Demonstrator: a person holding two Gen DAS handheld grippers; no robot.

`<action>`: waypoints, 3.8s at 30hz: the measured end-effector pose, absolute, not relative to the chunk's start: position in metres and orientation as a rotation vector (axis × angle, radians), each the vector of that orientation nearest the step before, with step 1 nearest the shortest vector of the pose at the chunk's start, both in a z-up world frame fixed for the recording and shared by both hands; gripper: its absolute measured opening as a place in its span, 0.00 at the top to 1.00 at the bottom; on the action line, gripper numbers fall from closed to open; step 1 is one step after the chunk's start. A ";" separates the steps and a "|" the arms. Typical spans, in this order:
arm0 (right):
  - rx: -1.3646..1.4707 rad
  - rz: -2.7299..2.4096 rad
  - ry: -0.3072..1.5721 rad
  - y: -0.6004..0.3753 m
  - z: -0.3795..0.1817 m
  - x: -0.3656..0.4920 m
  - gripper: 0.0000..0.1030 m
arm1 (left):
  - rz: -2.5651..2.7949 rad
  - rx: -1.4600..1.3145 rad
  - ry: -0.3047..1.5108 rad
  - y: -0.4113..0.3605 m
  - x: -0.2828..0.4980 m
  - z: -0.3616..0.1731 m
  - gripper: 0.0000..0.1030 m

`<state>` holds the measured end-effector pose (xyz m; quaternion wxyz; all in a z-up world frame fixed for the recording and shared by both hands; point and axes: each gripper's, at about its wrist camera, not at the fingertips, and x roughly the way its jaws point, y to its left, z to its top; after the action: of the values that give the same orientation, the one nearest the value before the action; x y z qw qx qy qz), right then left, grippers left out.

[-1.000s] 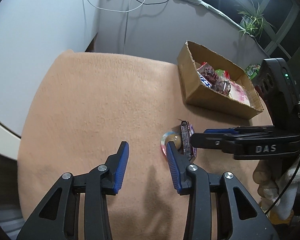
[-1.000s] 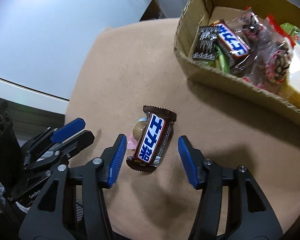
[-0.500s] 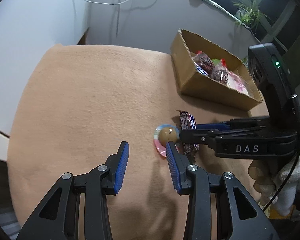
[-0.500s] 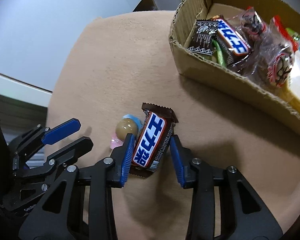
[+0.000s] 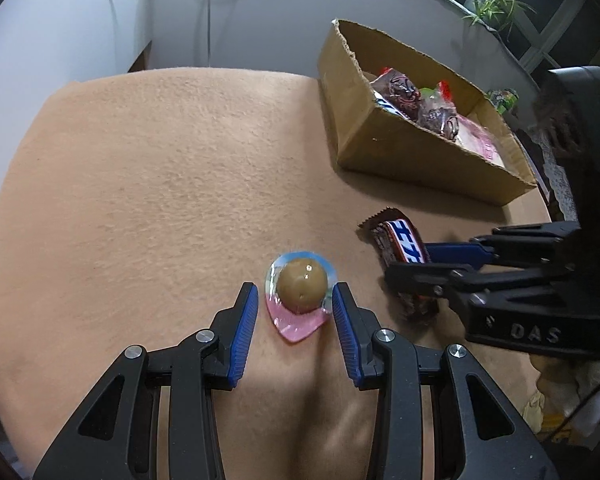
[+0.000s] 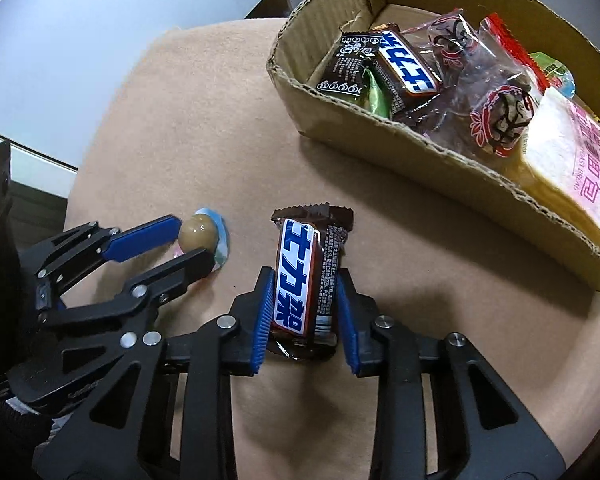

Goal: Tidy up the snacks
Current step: 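Grasp the round candy with the left gripper while the right grasps the Snickers bar, then carry the round candy and Snickers bar over the box with both grippers, then open both grippers to drop the round candy and Snickers into the box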

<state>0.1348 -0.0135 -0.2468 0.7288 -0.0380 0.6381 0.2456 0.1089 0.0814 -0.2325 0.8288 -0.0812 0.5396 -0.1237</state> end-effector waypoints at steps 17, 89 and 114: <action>-0.111 0.526 1.386 -0.018 -0.241 0.128 0.71 | -0.206 -0.115 1.100 0.072 0.111 -0.228 0.76; 0.014 0.303 1.145 -0.180 -0.137 0.229 0.71 | -0.363 0.020 0.963 -0.032 0.219 -0.123 0.76; -0.005 0.281 1.125 -0.178 -0.138 0.233 0.32 | -0.327 0.025 0.965 -0.037 0.227 -0.124 0.57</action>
<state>0.2330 -0.1781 -0.1379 0.8367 -0.0022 0.5314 0.1328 0.2273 -0.0366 -0.1236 0.8730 0.0118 0.4617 -0.1567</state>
